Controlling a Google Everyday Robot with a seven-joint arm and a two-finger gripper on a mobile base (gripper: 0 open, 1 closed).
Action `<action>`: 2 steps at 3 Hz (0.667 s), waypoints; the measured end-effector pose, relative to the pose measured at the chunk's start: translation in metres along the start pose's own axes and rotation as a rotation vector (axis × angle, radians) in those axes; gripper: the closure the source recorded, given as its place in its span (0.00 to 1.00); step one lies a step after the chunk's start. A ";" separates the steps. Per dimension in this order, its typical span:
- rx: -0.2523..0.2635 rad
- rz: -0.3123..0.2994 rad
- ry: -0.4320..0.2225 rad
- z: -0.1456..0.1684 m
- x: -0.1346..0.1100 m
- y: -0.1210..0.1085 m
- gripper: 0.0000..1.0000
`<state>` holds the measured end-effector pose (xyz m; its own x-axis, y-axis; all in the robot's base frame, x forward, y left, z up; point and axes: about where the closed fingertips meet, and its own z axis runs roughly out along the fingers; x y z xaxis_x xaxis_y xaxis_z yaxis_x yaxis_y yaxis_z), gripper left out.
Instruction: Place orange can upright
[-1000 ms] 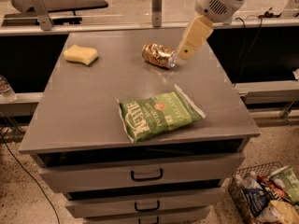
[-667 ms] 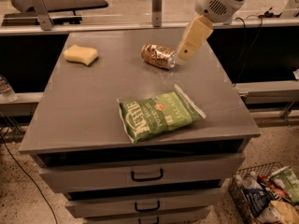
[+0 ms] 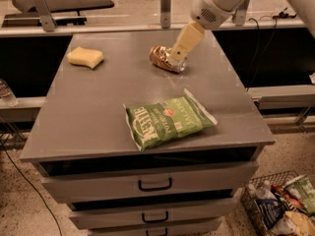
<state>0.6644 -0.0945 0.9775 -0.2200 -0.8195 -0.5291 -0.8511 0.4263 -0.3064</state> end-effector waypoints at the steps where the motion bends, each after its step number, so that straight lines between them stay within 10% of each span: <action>1: -0.019 0.069 0.020 0.060 0.000 -0.025 0.00; 2: -0.055 0.130 0.077 0.116 0.008 -0.036 0.00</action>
Offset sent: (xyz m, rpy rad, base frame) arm 0.1270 0.0312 -0.1314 -0.0042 0.2159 -0.1585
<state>0.7486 -0.0719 0.8920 -0.3639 -0.7865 -0.4989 -0.8376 0.5107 -0.1940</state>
